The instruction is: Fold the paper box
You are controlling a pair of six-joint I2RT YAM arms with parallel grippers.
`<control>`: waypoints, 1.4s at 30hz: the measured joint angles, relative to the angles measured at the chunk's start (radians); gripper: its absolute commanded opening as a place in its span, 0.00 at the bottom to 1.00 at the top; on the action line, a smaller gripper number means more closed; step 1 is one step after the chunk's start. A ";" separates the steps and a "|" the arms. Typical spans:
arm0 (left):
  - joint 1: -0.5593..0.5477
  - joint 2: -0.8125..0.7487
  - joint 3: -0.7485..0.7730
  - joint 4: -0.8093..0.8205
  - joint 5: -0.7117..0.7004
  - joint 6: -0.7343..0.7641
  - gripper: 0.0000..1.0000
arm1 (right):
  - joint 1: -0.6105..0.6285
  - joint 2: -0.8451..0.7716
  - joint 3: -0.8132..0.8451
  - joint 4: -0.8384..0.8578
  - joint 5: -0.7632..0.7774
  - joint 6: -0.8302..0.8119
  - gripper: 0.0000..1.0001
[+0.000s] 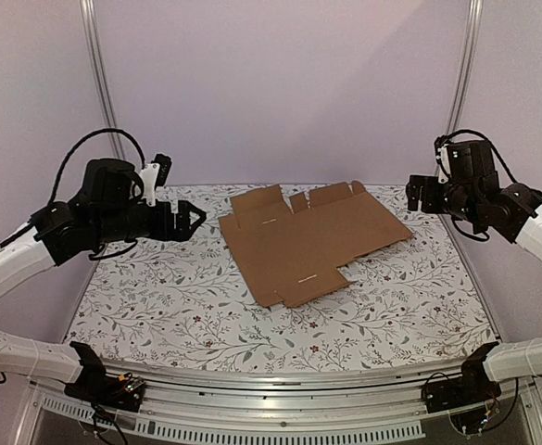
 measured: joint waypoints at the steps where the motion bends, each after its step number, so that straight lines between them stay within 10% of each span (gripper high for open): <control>1: 0.000 0.012 -0.001 0.007 0.007 -0.005 1.00 | 0.000 0.013 0.000 -0.001 0.016 -0.002 0.99; 22: 0.000 0.001 -0.087 0.033 0.024 -0.065 0.99 | -0.183 0.386 -0.050 0.047 -0.275 0.200 0.99; 42: 0.000 -0.065 -0.224 0.016 -0.036 -0.163 0.99 | 0.027 0.548 -0.142 0.235 -0.549 0.332 0.99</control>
